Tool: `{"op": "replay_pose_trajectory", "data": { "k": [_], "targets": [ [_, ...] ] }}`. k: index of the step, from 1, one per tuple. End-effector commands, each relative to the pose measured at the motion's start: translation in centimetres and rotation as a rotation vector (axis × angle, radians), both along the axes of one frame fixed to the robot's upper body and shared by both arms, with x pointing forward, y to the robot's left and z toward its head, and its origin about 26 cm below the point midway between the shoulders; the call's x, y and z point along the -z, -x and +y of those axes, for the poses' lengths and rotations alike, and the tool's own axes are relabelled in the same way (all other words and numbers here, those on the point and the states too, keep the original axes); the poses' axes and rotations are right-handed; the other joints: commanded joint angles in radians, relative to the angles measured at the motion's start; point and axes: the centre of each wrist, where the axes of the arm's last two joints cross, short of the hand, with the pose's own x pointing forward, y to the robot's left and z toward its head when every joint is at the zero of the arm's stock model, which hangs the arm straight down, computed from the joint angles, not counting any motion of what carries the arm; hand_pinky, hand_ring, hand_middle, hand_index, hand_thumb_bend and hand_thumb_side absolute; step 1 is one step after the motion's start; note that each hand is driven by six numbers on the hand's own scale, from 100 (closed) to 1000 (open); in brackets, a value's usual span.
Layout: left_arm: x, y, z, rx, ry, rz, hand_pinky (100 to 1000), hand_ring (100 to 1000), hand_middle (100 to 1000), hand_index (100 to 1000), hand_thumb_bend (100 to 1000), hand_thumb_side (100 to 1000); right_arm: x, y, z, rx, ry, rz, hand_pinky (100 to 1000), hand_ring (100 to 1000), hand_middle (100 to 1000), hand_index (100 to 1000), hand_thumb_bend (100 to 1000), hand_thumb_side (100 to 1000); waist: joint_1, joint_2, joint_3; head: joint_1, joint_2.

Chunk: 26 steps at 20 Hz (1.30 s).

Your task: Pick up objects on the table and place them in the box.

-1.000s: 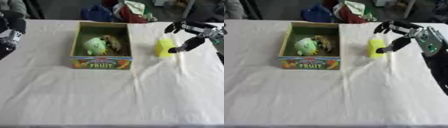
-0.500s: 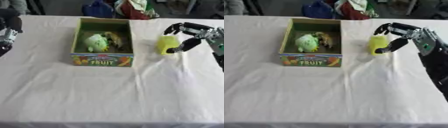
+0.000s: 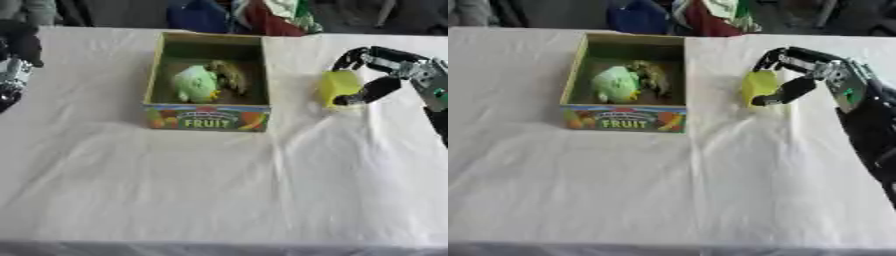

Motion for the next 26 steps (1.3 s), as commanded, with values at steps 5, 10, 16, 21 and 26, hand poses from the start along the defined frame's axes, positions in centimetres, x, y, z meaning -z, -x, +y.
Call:
{"op": "replay_pose_trajectory", "data": {
  "k": [5, 10, 16, 21, 26],
  "targets": [
    [-0.9, 0.2, 0.1, 0.002, -0.006, -0.030, 601, 489, 510, 716, 278, 666, -1.7, -0.1, -0.8, 0.026, 0.002, -0.100, 711, 710, 587, 615, 406, 100, 0.001, -0.010, -0.002, -0.002, -0.005],
    [-0.8, 0.2, 0.2, 0.004, -0.005, -0.027, 603, 490, 511, 717, 263, 670, -4.0, -0.3, 0.0, -0.033, -0.026, -0.191, 686, 665, 500, 534, 411, 100, -0.004, -0.011, -0.009, 0.000, -0.006],
    [-0.7, 0.2, 0.3, 0.001, -0.005, -0.024, 607, 491, 512, 718, 251, 672, -8.1, -0.4, 2.0, -0.157, -0.067, -0.295, 686, 652, 484, 521, 406, 100, -0.013, -0.016, -0.016, 0.003, -0.010],
    [-0.7, 0.2, 0.3, 0.000, -0.004, -0.023, 609, 491, 512, 718, 246, 671, -10.0, -0.3, 3.5, -0.221, -0.094, -0.318, 687, 651, 482, 519, 406, 100, -0.019, -0.019, -0.018, 0.004, -0.015],
    [-0.7, 0.2, 0.4, -0.005, -0.002, -0.024, 611, 491, 512, 717, 245, 670, -11.0, -0.5, 4.4, -0.247, -0.118, -0.322, 685, 647, 479, 517, 394, 100, -0.022, -0.022, -0.016, 0.007, -0.018]
  ]
}}
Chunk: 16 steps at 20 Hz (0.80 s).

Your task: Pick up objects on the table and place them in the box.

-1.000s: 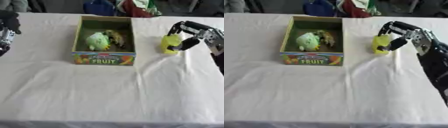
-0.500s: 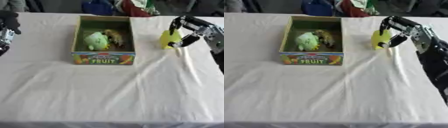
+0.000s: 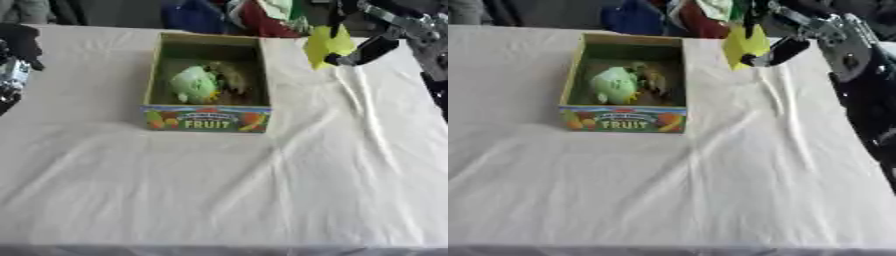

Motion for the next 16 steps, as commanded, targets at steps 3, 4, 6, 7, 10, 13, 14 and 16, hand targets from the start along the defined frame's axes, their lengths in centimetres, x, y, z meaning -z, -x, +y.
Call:
{"op": "replay_pose_trajectory", "data": {
  "k": [3, 4, 6, 7, 10, 13, 14, 16],
  "targets": [
    [-0.8, 0.2, 0.2, 0.002, -0.003, -0.027, 612, 491, 511, 717, 246, 670, -3.6, -0.2, 1.1, -0.049, -0.012, -0.062, 687, 648, 481, 519, 397, 100, 0.000, -0.023, 0.001, 0.002, -0.010],
    [-0.8, 0.2, 0.2, 0.005, -0.003, -0.026, 612, 491, 511, 717, 245, 670, -3.9, -0.3, 1.7, -0.063, -0.013, -0.063, 687, 649, 482, 519, 397, 100, 0.000, -0.025, 0.001, 0.000, -0.010],
    [-0.8, 0.1, 0.0, 0.014, -0.003, -0.026, 612, 491, 512, 717, 245, 669, -4.3, -0.7, 3.1, -0.095, -0.013, -0.063, 688, 650, 483, 521, 398, 100, 0.001, -0.028, 0.004, -0.005, -0.009],
    [-0.9, 0.1, -0.1, 0.019, -0.002, -0.027, 612, 492, 512, 717, 245, 668, -4.3, -0.9, 3.8, -0.109, -0.013, -0.059, 687, 650, 483, 520, 394, 100, 0.002, -0.031, 0.007, -0.008, -0.008],
    [-1.0, 0.1, -0.4, 0.032, 0.002, -0.029, 612, 492, 512, 717, 246, 665, -4.2, -1.4, 5.6, -0.140, -0.010, -0.042, 687, 653, 484, 521, 383, 100, 0.005, -0.037, 0.016, -0.017, -0.007],
    [-1.1, 0.1, -0.7, 0.047, 0.006, -0.032, 612, 492, 512, 717, 247, 663, -3.4, -2.1, 7.2, -0.154, -0.019, -0.013, 685, 652, 483, 520, 355, 100, 0.010, -0.042, 0.030, -0.030, -0.008],
    [-1.1, 0.1, -0.9, 0.052, 0.008, -0.033, 611, 492, 512, 717, 248, 662, -3.0, -2.3, 7.7, -0.153, -0.022, 0.000, 685, 652, 483, 520, 349, 100, 0.011, -0.043, 0.035, -0.035, -0.008],
    [-1.2, 0.0, -1.1, 0.065, 0.013, -0.035, 612, 492, 512, 717, 247, 662, -2.2, -2.7, 8.5, -0.146, -0.025, 0.026, 682, 652, 484, 520, 331, 100, 0.014, -0.043, 0.045, -0.046, -0.010]
  ]
}}
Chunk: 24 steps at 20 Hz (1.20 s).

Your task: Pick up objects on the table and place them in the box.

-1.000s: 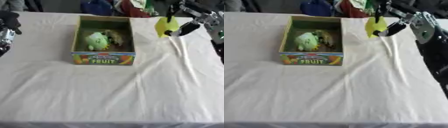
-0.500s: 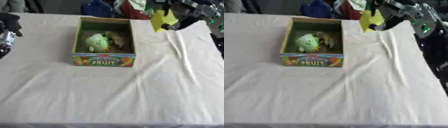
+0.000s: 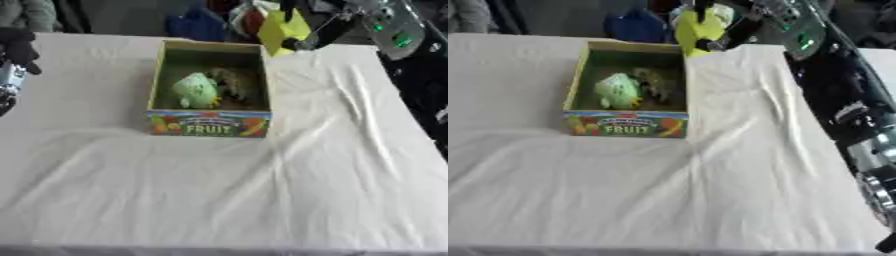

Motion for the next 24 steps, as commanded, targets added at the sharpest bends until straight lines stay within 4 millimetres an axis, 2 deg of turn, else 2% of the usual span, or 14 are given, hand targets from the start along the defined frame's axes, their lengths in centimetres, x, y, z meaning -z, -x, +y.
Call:
{"op": "replay_pose_trajectory", "data": {
  "k": [1, 8, 10, 11, 14, 15, 16, 17, 20, 24],
  "targets": [
    [-1.2, 0.2, -0.6, 0.032, -0.003, -0.039, 611, 492, 512, 717, 246, 662, -0.2, -0.6, 1.0, 0.013, 0.000, 0.005, 682, 653, 484, 520, 324, 100, 0.007, -0.018, 0.007, -0.018, -0.011],
    [-1.4, 0.1, -1.2, 0.057, 0.010, -0.042, 611, 492, 512, 717, 246, 663, 2.4, -1.1, 4.1, -0.006, 0.037, 0.025, 684, 660, 493, 532, 350, 100, 0.014, -0.012, 0.032, -0.037, -0.026],
    [-1.4, 0.0, -1.3, 0.062, 0.011, -0.042, 610, 492, 512, 717, 245, 664, 2.8, -1.1, 4.9, -0.019, 0.058, 0.012, 685, 668, 504, 547, 443, 100, 0.015, -0.010, 0.037, -0.041, -0.033],
    [-1.4, 0.0, -1.4, 0.064, 0.012, -0.041, 611, 492, 512, 717, 245, 665, 3.0, -1.1, 5.3, -0.026, 0.066, 0.002, 688, 675, 523, 567, 423, 144, 0.016, -0.008, 0.039, -0.043, -0.035],
    [-1.4, 0.0, -1.4, 0.066, 0.011, -0.041, 611, 492, 512, 717, 245, 666, 3.2, -1.0, 6.2, -0.047, 0.089, -0.032, 702, 703, 597, 657, 468, 290, 0.017, -0.006, 0.041, -0.043, -0.038],
    [-1.3, 0.0, -1.4, 0.064, 0.011, -0.040, 611, 492, 512, 716, 244, 667, 3.2, -1.0, 6.4, -0.055, 0.098, -0.045, 713, 725, 653, 726, 494, 365, 0.017, -0.006, 0.041, -0.042, -0.039],
    [-1.3, 0.0, -1.3, 0.062, 0.012, -0.040, 611, 492, 512, 716, 244, 667, 3.1, -0.9, 6.6, -0.063, 0.106, -0.056, 718, 735, 679, 755, 510, 400, 0.016, -0.005, 0.039, -0.041, -0.040],
    [-1.3, 0.0, -1.3, 0.059, 0.012, -0.038, 611, 492, 512, 717, 244, 669, 3.0, -0.9, 6.7, -0.073, 0.114, -0.066, 735, 759, 739, 804, 553, 474, 0.015, -0.005, 0.037, -0.040, -0.041],
    [-1.2, 0.0, -1.2, 0.054, 0.012, -0.036, 611, 492, 512, 717, 244, 670, 2.5, -0.7, 6.9, -0.102, 0.138, -0.086, 760, 792, 803, 850, 598, 528, 0.013, -0.003, 0.029, -0.035, -0.043],
    [-1.1, 0.0, -0.9, 0.040, 0.012, -0.035, 611, 491, 512, 716, 243, 672, 0.9, -0.3, 6.5, -0.134, 0.132, -0.119, 789, 830, 864, 882, 625, 519, 0.011, 0.001, 0.010, -0.022, -0.048]
  ]
}}
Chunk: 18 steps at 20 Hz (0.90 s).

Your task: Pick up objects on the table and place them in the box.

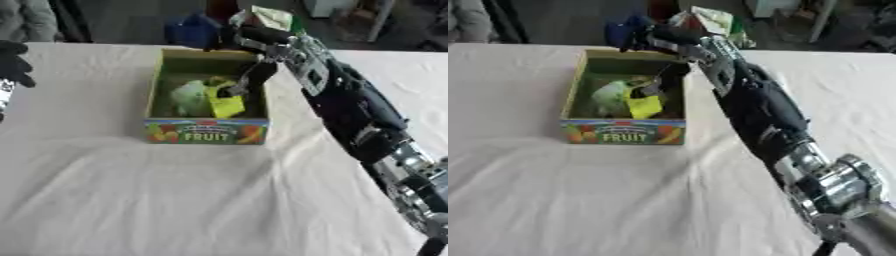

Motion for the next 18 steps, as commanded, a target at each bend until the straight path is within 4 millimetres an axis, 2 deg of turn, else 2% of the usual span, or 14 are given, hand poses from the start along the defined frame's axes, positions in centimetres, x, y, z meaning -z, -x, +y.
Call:
{"op": "replay_pose_trajectory", "data": {
  "k": [1, 4, 5, 10, 15, 18],
  "targets": [
    [-0.8, 0.1, 0.3, -0.015, -0.005, -0.031, 611, 491, 511, 716, 244, 673, -3.1, 0.4, -0.9, -0.023, -0.018, -0.068, 786, 830, 865, 882, 613, 480, 0.004, -0.012, -0.011, 0.012, -0.013],
    [-0.7, 0.1, 0.7, -0.038, -0.002, -0.028, 609, 490, 511, 716, 244, 674, -4.7, 1.2, -1.9, -0.053, -0.114, -0.085, 777, 820, 856, 875, 602, 405, 0.002, -0.008, -0.032, 0.026, -0.017],
    [-0.6, 0.1, 0.9, -0.046, -0.001, -0.027, 609, 490, 510, 716, 244, 676, -5.2, 1.6, -2.1, -0.066, -0.148, -0.085, 773, 817, 852, 869, 588, 353, 0.002, -0.007, -0.039, 0.032, -0.018],
    [-0.1, 0.2, 1.7, -0.093, 0.008, -0.017, 607, 488, 509, 715, 248, 678, -7.5, 5.1, -4.4, -0.142, -0.336, -0.053, 765, 802, 832, 852, 520, 226, 0.001, -0.001, -0.082, 0.060, -0.019],
    [0.3, 0.2, 2.0, -0.116, 0.012, -0.009, 608, 488, 507, 716, 246, 681, -7.8, 8.7, -7.2, -0.147, -0.521, 0.056, 747, 780, 807, 828, 425, 161, 0.001, 0.001, -0.115, 0.076, -0.017],
    [0.5, 0.2, 2.1, -0.118, 0.009, -0.004, 608, 489, 508, 716, 247, 683, -7.3, 10.5, -8.6, -0.129, -0.597, 0.095, 742, 774, 795, 811, 394, 168, 0.004, 0.003, -0.131, 0.083, -0.016]
  ]
}}
